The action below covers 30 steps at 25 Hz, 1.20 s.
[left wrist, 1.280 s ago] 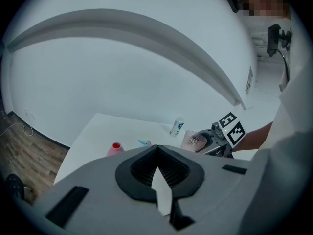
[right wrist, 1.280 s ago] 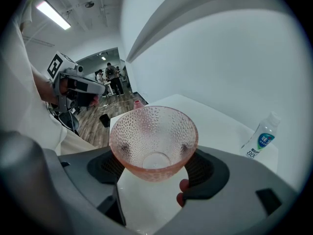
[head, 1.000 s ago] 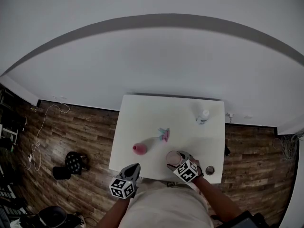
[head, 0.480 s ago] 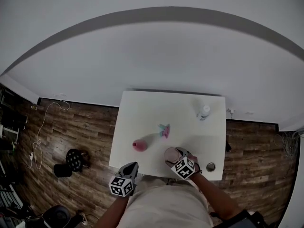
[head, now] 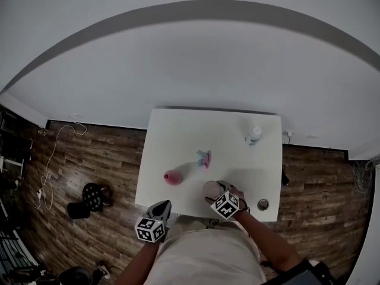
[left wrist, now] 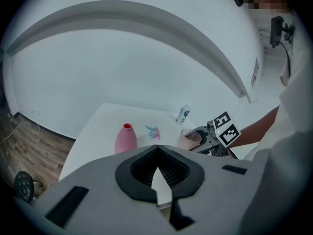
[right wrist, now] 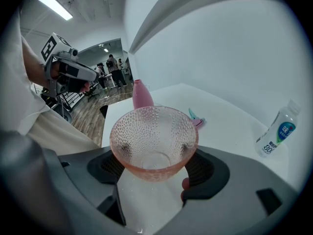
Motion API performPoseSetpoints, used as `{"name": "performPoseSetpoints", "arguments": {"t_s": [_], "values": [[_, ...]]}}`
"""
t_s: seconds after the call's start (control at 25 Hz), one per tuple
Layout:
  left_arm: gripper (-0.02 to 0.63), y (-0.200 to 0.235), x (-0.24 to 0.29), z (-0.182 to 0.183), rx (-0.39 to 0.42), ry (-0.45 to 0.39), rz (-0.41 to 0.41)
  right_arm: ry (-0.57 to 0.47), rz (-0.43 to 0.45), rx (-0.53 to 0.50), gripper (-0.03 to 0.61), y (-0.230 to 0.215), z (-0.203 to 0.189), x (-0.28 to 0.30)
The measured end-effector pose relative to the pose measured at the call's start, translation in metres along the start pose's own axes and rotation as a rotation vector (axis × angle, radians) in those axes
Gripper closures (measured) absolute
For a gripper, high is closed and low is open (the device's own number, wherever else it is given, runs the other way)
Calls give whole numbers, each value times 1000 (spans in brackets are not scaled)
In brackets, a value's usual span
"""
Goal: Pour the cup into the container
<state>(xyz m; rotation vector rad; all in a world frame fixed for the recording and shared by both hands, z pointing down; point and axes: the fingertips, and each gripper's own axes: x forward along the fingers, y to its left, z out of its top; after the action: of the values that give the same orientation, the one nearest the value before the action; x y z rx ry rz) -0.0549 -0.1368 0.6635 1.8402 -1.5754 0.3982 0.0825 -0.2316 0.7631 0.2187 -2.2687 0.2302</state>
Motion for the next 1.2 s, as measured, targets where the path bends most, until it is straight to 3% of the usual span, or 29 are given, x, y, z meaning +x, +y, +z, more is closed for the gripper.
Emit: {"name": "performPoseSetpoints", "arguments": {"t_s": [0.44,0.68,1.2], "values": [[604,-3,-3,-14,-26,27,0,32,15,-74,216,5,-19,19],[604,-2,-1,-11,-135,2,-8,38,20,-89,216,4,-21,25],[604,-14,0,-14,-124,23,-38,49,10,-102,216,3,-26,37]]}}
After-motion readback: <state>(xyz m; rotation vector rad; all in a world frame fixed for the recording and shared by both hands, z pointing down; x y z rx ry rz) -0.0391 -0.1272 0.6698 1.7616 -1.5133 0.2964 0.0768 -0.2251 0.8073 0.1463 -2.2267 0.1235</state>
